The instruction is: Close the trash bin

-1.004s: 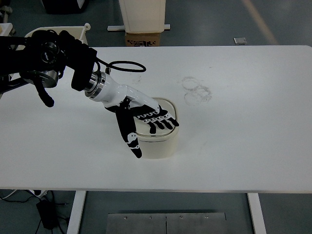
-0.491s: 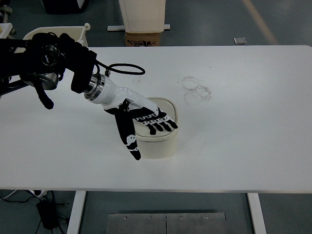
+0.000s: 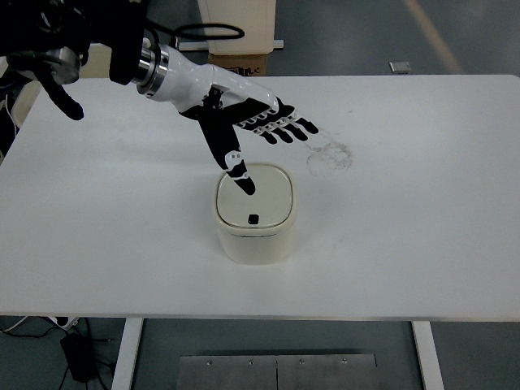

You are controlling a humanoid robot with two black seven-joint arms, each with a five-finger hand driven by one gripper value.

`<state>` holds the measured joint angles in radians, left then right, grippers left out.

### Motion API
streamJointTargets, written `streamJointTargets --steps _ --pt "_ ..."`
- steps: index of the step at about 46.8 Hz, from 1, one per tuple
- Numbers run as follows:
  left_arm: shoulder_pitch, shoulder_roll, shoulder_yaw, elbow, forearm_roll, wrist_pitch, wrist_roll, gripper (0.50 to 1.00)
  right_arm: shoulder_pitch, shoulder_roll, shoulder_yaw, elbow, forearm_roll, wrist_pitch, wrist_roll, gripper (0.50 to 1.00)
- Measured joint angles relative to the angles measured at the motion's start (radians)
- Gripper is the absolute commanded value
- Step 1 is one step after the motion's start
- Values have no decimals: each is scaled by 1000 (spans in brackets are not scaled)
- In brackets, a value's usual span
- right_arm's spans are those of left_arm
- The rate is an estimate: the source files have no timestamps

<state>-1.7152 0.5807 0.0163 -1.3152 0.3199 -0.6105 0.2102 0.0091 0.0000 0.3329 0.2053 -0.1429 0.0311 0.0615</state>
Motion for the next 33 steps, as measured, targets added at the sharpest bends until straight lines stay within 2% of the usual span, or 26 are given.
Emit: streamJointTargets --steps 8,13,18,22,29,33 --pt "82 -19 -185 206 -90 0 -9 1000 0 0 0 0 0 0 0 993" --pt "136 -25 -278 275 -163 29 -9 1000 0 0 0 0 0 0 0 993" --pt "223 -17 -367 334 -267 73 -9 1000 0 0 0 0 0 0 0 993" --pt "287 0 -419 366 -329 86 -13 1000 0 0 0 0 0 0 0 993" --pt "397 33 -487 463 -389 82 -76 1000 0 0 0 0 0 0 0 993" --pt "457 31 -527 517 -441 82 -91 1000 0 0 0 0 0 0 0 993"
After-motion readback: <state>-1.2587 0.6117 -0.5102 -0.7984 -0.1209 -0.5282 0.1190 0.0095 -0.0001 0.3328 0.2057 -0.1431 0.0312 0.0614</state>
